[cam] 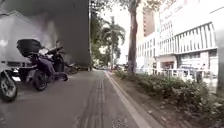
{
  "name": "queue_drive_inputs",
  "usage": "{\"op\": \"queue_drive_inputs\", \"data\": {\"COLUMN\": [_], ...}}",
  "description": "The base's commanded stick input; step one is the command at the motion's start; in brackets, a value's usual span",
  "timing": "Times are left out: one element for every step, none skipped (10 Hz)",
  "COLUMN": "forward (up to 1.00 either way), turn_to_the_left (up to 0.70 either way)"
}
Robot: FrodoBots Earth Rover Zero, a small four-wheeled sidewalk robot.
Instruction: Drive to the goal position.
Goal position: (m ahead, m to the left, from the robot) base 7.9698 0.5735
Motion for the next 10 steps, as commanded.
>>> {"op": "queue_drive_inputs", "data": {"forward": [0.45,0.45,0.45,0.45,0.45,0.45,0.45,0.45,0.45,0.45], "turn_to_the_left": [0.0,0.0,0.0,0.0,0.0,0.0,0.0,0.0,0.0,0.0]}}
